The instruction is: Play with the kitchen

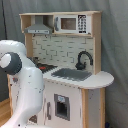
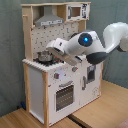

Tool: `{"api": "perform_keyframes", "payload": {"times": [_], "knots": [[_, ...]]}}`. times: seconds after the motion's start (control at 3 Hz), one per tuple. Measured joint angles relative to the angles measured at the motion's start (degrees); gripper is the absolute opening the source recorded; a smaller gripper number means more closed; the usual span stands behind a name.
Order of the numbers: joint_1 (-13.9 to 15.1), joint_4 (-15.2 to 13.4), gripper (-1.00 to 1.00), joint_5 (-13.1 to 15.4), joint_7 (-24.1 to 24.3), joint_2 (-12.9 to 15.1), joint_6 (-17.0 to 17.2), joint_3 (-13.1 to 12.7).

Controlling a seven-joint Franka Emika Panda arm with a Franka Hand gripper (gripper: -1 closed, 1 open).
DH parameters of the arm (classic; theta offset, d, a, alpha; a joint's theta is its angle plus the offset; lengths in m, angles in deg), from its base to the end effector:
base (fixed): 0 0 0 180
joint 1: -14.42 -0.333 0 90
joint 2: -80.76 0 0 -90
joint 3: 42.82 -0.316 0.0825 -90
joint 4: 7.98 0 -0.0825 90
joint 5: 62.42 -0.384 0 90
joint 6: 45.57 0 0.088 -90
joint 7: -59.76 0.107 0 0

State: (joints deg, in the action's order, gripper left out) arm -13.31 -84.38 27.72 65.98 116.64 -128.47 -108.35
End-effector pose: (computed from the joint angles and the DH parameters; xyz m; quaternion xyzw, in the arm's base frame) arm 0.2963 0.6236 0.5557 0.6616 0.5685 0.3106 0.3777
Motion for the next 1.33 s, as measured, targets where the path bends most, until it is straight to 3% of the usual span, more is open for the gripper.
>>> {"api": "perform_keyframes", "payload": {"times": [0.67,1.33], "knots": [[0.1,-10.9,1.0,2.8,-2.4,-0.3,-2.8,-2.0],[1.4,-22.9,1.0,3.7,-3.2,-1.7,-4.3,-2.4]]}}
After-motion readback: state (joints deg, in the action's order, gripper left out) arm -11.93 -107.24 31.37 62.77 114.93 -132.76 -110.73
